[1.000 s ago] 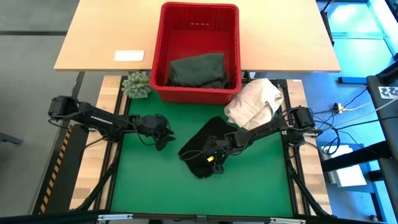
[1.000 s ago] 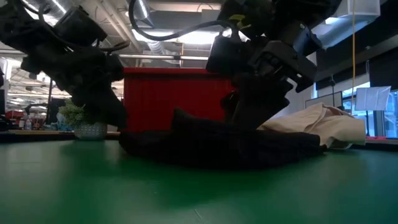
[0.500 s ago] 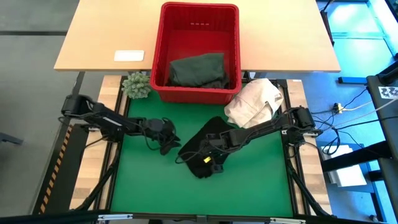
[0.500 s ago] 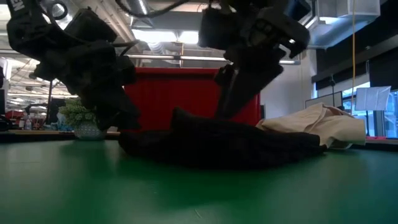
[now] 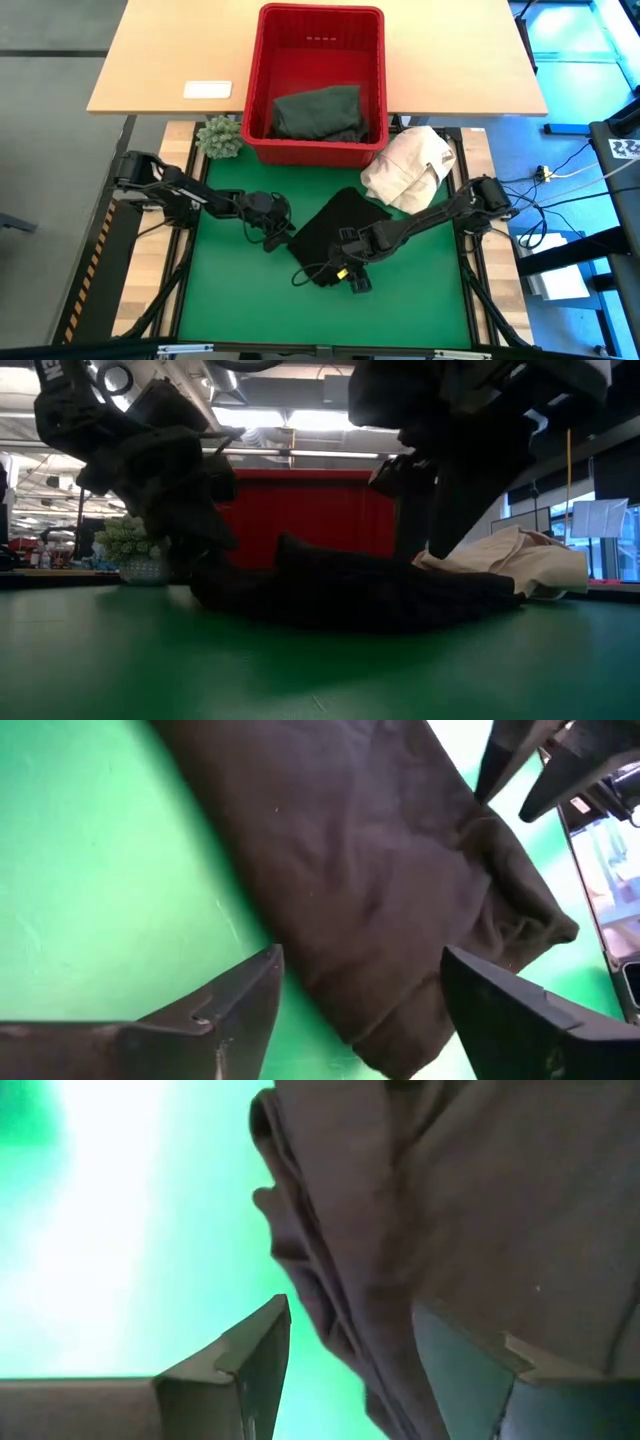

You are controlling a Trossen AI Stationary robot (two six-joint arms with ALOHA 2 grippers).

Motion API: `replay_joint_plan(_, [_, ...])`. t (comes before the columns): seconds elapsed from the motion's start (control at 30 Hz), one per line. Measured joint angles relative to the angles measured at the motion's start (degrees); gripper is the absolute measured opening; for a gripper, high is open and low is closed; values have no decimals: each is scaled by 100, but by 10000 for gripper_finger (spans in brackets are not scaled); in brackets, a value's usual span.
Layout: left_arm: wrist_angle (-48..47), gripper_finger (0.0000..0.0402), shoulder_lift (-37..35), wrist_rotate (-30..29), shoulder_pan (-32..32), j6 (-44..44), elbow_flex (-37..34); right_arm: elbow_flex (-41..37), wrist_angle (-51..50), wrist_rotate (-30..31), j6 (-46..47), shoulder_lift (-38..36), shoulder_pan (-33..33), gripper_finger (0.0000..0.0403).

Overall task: Fold laundry
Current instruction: Put the black folded shirt into the red bin

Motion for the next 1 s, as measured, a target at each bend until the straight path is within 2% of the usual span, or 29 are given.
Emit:
replay_joint_plan(0.23, [2,284,327,108,5,-449,13,-258,546,39,177,46,90,209])
replay_joint_plan(0.43, [114,285,670,157,5,-726,75,-520,967,107,185,128,68,209])
replay_joint_plan(0.73, [-74,285,727,310,-7,-807,438,-497,1663,181,103,553,-20,209])
replay_joint_plan(1.0, [-203,278,730,500,-28,-812,498,-499,2014,334,34,616,-118,209])
